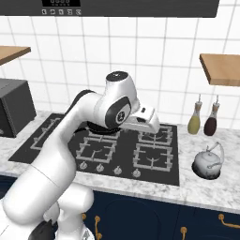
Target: Pick the kettle from the counter and place it on a stove burner. Then turn the burner on.
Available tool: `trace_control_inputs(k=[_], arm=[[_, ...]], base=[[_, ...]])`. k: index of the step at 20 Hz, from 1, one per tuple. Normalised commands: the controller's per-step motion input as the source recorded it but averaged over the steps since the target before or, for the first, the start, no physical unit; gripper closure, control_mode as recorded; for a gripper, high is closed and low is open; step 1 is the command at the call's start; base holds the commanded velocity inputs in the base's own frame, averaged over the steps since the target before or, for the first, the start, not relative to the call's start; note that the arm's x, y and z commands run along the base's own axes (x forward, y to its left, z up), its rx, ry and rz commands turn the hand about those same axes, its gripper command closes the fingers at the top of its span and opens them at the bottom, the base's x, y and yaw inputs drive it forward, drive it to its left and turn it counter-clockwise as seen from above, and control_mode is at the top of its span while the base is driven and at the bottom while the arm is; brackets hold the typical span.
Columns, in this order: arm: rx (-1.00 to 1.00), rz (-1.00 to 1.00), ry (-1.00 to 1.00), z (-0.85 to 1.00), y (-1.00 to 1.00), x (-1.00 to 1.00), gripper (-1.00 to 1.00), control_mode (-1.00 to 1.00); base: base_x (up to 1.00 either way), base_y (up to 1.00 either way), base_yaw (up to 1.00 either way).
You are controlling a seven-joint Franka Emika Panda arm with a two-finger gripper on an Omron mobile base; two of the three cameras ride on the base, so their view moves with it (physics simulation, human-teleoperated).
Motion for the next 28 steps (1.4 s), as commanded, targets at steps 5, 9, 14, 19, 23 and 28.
trace_control_inputs(k=[5,9,14,19,23,28], arm=[[-0.03,0.00,0.00,-0.20,-0.99,0.30,-1.00,-1.00],[0.00,0.00,0.00,-0.19,-1.00,0.20,-1.00,-1.00],[0.00,-0.03,0.00,-0.05,-1.00,0.01,-1.00,-1.00],[0.07,-0.02,0.00,-0.11,-0.94,0.00,-1.00,-1.00],[0.12,0.01,0.01,-0.20,-0.48,0.00,-1.00,-1.00],[0.05,0.01,0.01,-0.17,-0.18,0.09,-1.00,-1.00]], base=[[0.00,0.00,0.00],[0.00,0.00,0.00],[0.00,0.00,0.00],[0.00,0.00,0.00],[0.00,0.00,0.00],[0.00,0.00,0.00]])
